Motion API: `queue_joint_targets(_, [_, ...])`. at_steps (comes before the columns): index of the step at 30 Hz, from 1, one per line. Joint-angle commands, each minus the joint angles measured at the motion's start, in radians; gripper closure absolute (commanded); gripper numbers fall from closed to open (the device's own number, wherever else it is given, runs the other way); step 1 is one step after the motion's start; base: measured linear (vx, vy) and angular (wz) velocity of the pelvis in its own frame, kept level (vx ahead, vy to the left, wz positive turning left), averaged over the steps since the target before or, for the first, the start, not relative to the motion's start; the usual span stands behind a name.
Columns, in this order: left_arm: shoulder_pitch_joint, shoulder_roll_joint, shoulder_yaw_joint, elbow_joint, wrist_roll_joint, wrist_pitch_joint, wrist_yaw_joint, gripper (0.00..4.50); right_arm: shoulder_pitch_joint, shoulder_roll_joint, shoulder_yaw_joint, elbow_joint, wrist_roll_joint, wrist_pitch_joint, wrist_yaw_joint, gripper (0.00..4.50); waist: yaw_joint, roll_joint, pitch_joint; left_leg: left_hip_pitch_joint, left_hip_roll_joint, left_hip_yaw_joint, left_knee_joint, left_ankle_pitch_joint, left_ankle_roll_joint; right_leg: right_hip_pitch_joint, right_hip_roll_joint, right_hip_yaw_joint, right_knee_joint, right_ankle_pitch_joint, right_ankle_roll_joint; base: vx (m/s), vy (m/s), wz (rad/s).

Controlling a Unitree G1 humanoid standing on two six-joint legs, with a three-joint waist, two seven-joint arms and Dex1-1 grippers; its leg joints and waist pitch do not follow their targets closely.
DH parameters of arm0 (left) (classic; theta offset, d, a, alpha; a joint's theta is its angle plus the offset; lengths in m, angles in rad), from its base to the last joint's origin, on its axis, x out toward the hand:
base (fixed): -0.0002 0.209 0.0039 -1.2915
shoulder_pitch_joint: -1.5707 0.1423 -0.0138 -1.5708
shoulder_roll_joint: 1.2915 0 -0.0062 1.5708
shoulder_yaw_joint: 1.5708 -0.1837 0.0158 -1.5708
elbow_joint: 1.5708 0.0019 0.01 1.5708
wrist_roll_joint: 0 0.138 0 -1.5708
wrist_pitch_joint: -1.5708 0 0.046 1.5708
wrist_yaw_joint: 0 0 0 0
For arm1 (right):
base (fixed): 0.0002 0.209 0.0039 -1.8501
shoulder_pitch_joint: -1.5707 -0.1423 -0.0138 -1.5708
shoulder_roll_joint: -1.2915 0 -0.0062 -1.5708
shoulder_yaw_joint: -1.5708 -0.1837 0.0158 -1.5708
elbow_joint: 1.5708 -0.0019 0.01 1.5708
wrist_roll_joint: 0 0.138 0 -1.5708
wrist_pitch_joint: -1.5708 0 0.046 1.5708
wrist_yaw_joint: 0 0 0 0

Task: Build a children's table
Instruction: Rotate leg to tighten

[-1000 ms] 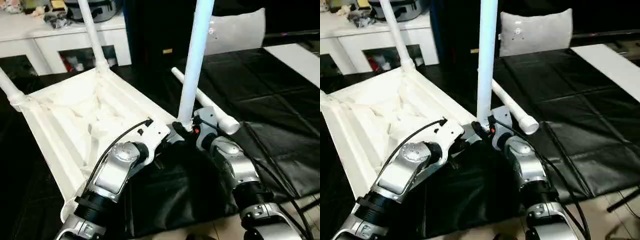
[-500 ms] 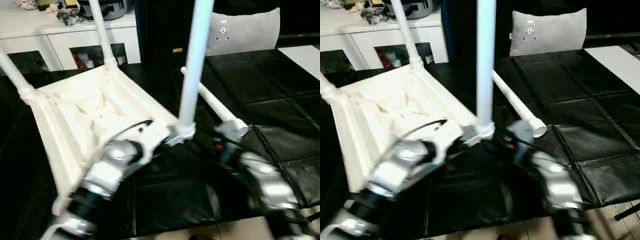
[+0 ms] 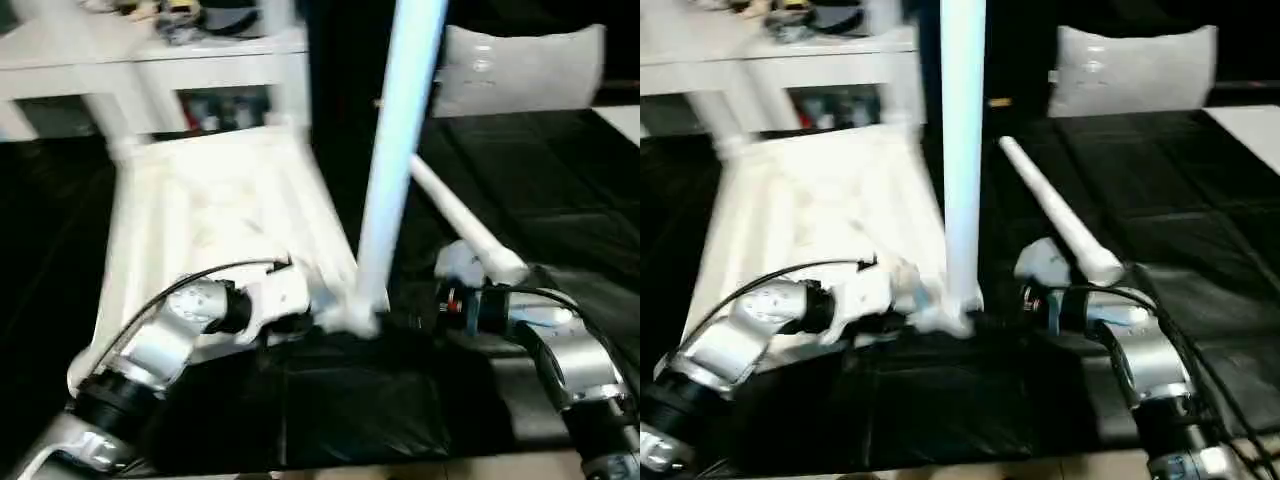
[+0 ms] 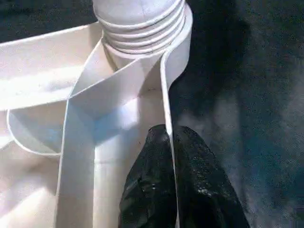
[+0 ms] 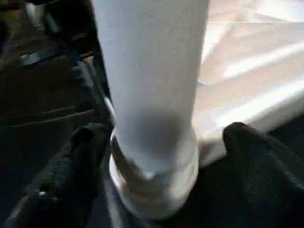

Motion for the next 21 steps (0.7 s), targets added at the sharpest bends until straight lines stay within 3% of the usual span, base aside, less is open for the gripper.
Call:
queue_joint_targets(1, [-0.005, 0.008, -0.057, 0.007, 0.023, -0.030, -0.047, 4.50, -0.017, -0.003, 0.010, 0.013, 0.004, 0.000, 0.030, 0.72, -0.005, -0.011, -0.072, 0.001, 0.030, 0.002, -0.070, -0.155, 0.096, 0.061, -0.060, 0.060, -0.048, -0.296, -0.155, 0.000, 0.000, 0.00])
queue_joint_targets(2, [-0.008, 0.012, -0.059, 0.013, 0.024, -0.041, -0.057, 4.50, -0.027, -0.001, 0.021, 0.023, 0.003, 0.001, 0.042, 0.72, -0.006, -0.015, -0.071, 0.000, 0.029, 0.003, -0.070, -0.159, 0.094, 0.063, -0.060, 0.060, -0.050, -0.305, -0.151, 0.000, 0.000, 0.00])
queue_joint_targets(9, [-0.018, 0.018, -0.065, 0.037, 0.023, -0.081, -0.078, 4.50, -0.052, 0.006, 0.056, 0.043, -0.003, 0.003, 0.077, 1.39, -0.013, -0.016, -0.066, 0.006, 0.023, 0.005, -0.072, -0.205, 0.073, 0.059, -0.060, 0.056, -0.070, -0.447, -0.094, 0.000, 0.000, 0.00])
queue_joint_targets(15, [-0.024, 0.016, -0.066, 0.060, 0.023, -0.105, -0.086, 4.50, -0.053, 0.006, 0.071, 0.053, -0.008, 0.006, 0.102, 1.79, -0.012, -0.016, -0.069, 0.004, 0.024, 0.005, -0.071, -0.188, 0.079, 0.060, -0.057, 0.057, -0.063, -0.401, -0.108, 0.000, 0.000, 0.00])
queue_joint_targets(21, [-0.022, 0.023, -0.063, 0.075, 0.024, -0.114, -0.088, 4.50, -0.050, 0.005, 0.084, 0.055, -0.008, 0.008, 0.109, 2.04, -0.012, -0.017, -0.067, 0.005, 0.023, 0.006, -0.072, -0.193, 0.077, 0.060, -0.058, 0.055, -0.067, -0.431, -0.102, 0.000, 0.000, 0.00])
